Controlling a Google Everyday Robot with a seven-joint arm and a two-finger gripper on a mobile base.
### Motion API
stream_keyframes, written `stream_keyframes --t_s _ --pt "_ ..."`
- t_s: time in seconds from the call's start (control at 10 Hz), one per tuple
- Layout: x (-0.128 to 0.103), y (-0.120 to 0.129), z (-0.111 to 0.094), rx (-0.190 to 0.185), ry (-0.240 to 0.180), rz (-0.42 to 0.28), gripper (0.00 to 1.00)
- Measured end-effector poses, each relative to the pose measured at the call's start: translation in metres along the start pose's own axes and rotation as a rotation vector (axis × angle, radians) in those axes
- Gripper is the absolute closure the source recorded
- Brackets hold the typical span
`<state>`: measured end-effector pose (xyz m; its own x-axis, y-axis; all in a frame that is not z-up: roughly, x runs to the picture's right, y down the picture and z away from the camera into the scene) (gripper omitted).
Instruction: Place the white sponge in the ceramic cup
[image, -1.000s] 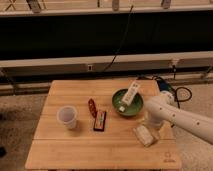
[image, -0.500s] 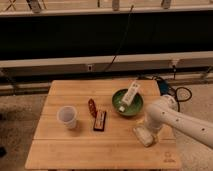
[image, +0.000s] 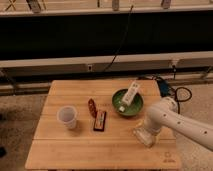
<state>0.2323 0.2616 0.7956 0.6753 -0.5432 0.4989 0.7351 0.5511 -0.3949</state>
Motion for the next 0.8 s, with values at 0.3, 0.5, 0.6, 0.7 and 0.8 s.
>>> stream_keyframes --t_s 0.3,0.5,0.6,0.7,0.8 --pt "-0.005 -0.002 -0.007 0.011 -0.004 -0.011 0.86" --pt "-0.008 -0.004 -0.016 0.010 0.011 -0.010 0.99" --pt "-0.011 -0.006 -0.021 0.000 0.022 -0.010 1.00" --pt "-0.015 -0.010 -0.027 -0.006 0.032 -0.011 1.00" --pt "-0.020 -0.014 -0.030 -0.021 0.041 -0.016 1.00"
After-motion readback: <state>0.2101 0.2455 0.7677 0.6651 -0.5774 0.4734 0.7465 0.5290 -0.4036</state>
